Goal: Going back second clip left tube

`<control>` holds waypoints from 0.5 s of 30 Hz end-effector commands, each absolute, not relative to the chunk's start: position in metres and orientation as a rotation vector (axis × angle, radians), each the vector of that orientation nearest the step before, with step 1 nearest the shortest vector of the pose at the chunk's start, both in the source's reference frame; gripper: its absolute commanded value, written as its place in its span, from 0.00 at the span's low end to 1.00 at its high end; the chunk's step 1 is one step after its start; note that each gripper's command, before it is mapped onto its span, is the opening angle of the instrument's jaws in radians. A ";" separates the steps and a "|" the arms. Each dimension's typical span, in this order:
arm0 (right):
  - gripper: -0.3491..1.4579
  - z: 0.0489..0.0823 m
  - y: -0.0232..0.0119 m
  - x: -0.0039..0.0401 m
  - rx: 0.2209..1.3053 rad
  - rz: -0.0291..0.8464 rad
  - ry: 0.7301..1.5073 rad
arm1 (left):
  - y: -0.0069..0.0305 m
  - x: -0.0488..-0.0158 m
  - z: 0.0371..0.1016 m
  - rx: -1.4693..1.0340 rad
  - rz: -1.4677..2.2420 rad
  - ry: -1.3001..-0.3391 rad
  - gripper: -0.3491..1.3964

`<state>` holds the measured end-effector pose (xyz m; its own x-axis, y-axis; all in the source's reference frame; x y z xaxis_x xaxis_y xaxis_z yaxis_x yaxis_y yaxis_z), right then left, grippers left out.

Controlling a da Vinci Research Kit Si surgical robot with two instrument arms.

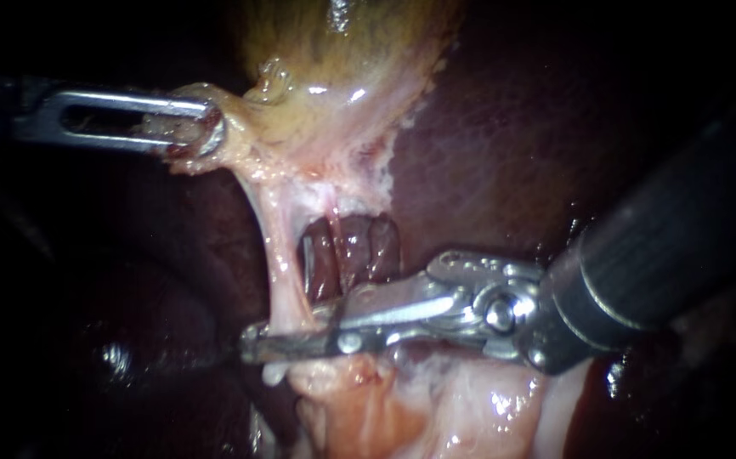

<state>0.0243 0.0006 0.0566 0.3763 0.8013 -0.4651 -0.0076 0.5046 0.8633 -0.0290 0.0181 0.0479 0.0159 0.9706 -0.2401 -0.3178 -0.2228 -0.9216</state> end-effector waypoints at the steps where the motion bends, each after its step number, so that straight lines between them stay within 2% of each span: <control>1: 0.03 0.0567 0.0006 0.0244 0.893 0.606 1.076 | 0.0181 -0.0289 0.0479 -1.156 1.472 -0.808 0.00; 4: 0.33 0.0568 0.0007 0.0249 0.846 0.554 1.111 | 0.0181 -0.0289 0.0479 -1.157 1.472 -0.809 0.00; 6: 0.43 0.0571 0.0008 0.0252 0.804 0.555 1.119 | 0.0181 -0.0288 0.0479 -1.157 1.472 -0.809 0.00; 15: 0.47 0.0592 0.0024 0.0246 0.573 0.459 1.169 | 0.0180 -0.0287 0.0478 -1.157 1.472 -0.809 0.00</control>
<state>0.0244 0.0026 0.0594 0.3288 0.6022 -0.7275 -0.0449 0.7794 0.6249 -0.0287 0.0180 0.0479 0.0154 0.9706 -0.2401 -0.3177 -0.2230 -0.9216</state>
